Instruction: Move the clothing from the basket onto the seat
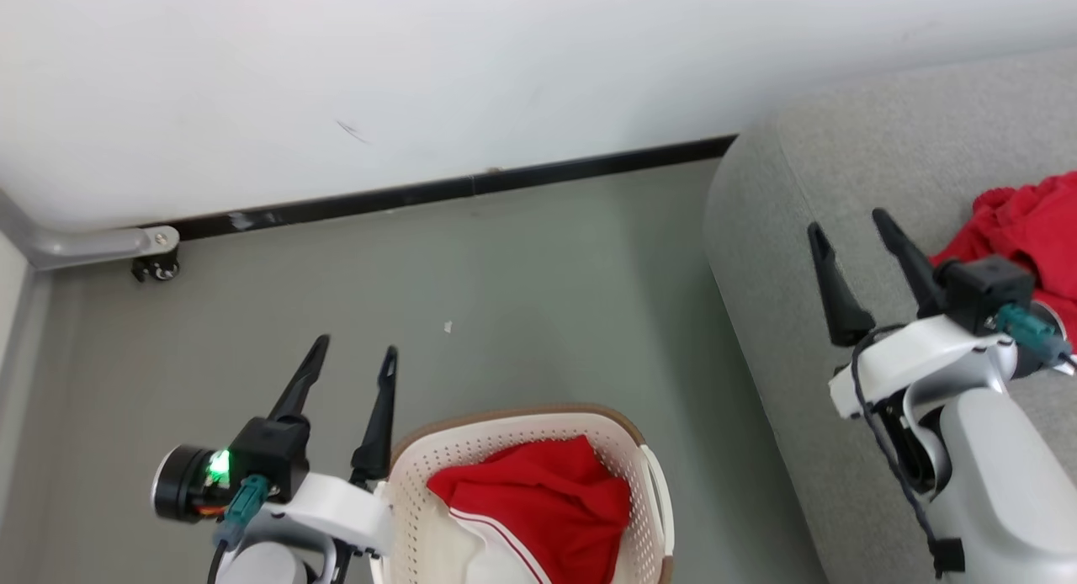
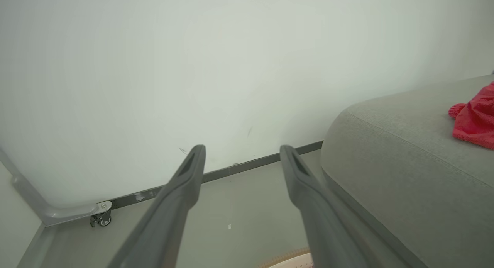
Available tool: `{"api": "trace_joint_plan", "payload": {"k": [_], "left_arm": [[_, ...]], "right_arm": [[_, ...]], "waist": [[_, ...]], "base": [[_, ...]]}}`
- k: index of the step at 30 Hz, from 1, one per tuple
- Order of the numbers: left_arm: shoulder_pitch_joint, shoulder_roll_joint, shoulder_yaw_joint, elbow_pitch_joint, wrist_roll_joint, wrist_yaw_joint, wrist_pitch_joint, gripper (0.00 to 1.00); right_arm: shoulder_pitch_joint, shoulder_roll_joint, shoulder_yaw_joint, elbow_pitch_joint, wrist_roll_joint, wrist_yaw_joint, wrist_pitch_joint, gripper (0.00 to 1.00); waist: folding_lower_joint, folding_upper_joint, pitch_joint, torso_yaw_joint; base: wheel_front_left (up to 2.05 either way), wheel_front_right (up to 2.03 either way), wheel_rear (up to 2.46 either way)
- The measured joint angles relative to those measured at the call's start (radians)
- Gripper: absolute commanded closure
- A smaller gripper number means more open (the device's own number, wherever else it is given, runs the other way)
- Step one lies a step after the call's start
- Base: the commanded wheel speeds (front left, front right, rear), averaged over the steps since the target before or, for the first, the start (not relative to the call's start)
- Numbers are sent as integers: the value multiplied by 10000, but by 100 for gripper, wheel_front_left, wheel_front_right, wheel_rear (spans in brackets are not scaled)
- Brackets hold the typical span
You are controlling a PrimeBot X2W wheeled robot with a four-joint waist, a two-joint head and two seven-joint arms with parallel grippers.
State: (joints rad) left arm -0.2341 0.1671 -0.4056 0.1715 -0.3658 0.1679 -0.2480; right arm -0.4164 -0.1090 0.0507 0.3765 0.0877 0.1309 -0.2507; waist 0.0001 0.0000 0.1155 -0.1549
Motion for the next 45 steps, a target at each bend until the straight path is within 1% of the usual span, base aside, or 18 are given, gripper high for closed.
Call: {"api": "trace_joint_plan", "payload": {"k": [5,10,19,23,27,39,45], "left_arm": [[389,90,203,201,0,161,0,0],[698,221,382,405,-42,192,0,0],[1093,219,610,493,-42,293,-2,0],[1363,211,732,558,-42,382,-2,0],[1536,207,869,566,-42,493,-2,0],[1865,215,1026,552,-38,495,-2,0],[1866,221,1062,499,-25,495,-2,0]], "right_arm": [[520,132,-92,-399,-282,0,0,0],[1145,263,-295,-821,-418,0,-2,0],[2485,512,-1032,-1442,-692,0,-2,0],[3068,546,-1141,-1599,-788,0,-2,0],[3506,625,-1216,-1843,-817,0,-2,0],[4385,706,-1438,-2305,-863,0,0,0],[4657,711,-1323,-2435,-403,0,40,0]], "waist": [[0,0,-374,227],[1,0,-727,407],[0,0,-1282,601],[0,0,-1487,649],[0,0,-1660,691],[0,0,-1930,796],[0,0,-1917,814]], "base": [[0,0,0],[0,0,0],[0,0,0],[0,0,0],[0,0,0],[0,0,0],[0,0,0]]}}
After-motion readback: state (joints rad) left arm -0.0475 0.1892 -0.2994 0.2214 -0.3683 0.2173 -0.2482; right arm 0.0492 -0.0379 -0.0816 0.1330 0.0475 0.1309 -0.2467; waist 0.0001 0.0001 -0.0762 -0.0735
